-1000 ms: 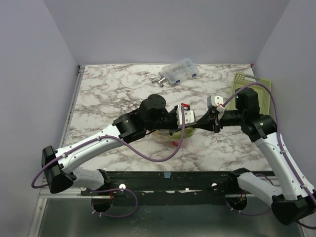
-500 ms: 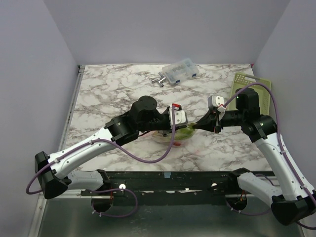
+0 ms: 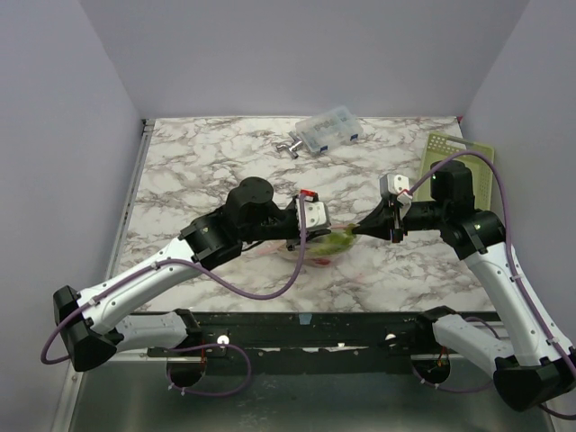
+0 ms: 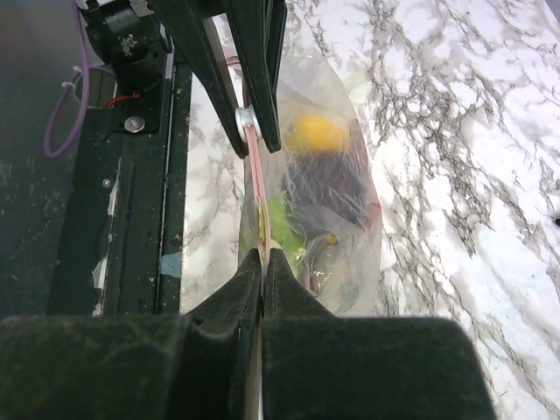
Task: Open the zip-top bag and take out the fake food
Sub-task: Unzip the zipper food storage bag at the center of the board.
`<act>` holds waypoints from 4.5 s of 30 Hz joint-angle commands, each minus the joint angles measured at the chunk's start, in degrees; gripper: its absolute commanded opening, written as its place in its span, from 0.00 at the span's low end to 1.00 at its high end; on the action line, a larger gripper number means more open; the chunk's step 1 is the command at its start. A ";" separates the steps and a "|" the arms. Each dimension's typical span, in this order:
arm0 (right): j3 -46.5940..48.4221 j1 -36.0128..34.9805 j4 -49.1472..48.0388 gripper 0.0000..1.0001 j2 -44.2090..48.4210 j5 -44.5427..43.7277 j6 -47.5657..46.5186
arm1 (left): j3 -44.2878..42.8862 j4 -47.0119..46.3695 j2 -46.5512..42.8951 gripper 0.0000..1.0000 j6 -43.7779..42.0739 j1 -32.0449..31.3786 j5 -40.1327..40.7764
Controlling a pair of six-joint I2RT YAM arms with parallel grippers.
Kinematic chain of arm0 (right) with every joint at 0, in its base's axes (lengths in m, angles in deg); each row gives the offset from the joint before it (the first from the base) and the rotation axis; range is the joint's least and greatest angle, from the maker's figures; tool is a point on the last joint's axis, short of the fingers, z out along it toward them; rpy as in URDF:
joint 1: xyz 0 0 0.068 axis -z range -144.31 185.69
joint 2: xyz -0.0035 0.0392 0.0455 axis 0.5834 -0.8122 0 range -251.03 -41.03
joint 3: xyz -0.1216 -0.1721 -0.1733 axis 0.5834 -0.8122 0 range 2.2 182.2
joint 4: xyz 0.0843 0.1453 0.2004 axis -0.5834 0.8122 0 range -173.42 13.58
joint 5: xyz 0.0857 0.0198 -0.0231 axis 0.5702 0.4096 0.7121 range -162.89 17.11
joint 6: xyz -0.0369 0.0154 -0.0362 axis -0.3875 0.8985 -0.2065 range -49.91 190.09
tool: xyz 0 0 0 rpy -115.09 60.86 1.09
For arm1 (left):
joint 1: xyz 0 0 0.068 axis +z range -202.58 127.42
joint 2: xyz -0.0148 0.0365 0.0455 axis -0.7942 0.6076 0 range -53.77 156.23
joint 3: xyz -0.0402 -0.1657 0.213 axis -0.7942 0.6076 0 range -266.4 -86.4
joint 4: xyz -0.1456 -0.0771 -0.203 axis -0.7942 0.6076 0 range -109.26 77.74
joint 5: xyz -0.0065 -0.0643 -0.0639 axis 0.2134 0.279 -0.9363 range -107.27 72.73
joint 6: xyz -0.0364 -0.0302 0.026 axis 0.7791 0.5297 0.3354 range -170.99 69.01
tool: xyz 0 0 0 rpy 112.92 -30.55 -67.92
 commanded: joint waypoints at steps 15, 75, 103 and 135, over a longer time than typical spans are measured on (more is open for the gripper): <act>-1.05 2.21 -0.52 0.00 0.49 -2.76 1.81 | 3.19 2.48 -4.47 0.00 3.79 3.02 -1.11; -3.81 8.33 -6.71 0.01 1.20 -4.65 7.27 | 13.93 -1.67 -13.75 0.00 9.18 10.88 -0.71; -4.16 9.95 -7.22 0.01 1.30 -4.33 7.71 | 16.48 2.25 -18.78 0.00 6.46 14.97 -1.12; -4.07 10.76 -7.58 0.00 0.79 -4.02 7.97 | 19.06 9.57 -24.98 0.00 1.71 18.48 2.20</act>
